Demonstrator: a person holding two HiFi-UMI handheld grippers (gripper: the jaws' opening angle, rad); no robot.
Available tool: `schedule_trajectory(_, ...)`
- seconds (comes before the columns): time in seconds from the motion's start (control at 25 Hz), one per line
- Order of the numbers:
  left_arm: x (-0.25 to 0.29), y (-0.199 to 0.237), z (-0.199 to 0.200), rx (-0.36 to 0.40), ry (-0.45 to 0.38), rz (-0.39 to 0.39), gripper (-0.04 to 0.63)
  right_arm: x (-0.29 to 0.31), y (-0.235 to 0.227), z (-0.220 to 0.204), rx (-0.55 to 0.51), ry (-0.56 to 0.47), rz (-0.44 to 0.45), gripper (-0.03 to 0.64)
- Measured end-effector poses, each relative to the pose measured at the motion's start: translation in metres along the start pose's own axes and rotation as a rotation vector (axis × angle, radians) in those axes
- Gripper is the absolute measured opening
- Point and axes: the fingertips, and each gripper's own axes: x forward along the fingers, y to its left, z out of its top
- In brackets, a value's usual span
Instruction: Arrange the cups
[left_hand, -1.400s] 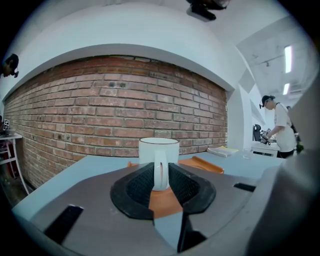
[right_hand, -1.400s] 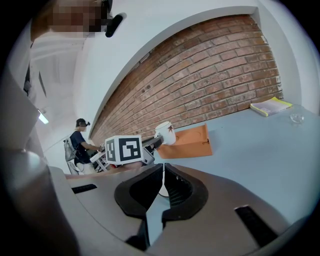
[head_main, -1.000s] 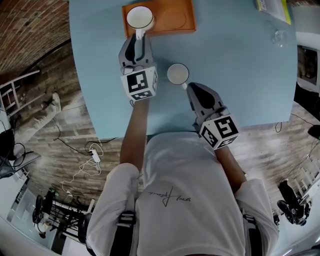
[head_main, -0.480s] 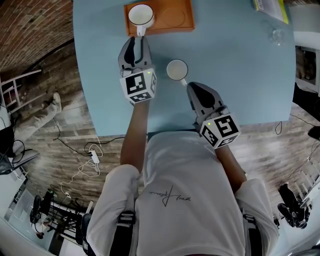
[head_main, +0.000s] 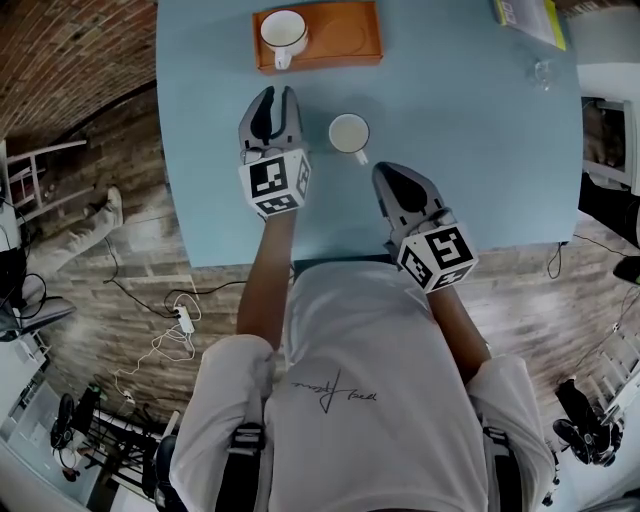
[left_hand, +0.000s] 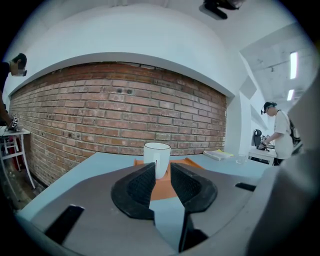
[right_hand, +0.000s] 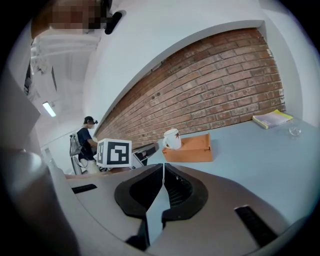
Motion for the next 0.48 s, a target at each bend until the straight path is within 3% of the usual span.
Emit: schedule_trajectory(0.48,-0.049,-0.027,0.005,0.013,-0.024,-0.026,0.04,-0.027,0.003,0.0,-0.034,-0.056,-0.002,0.021)
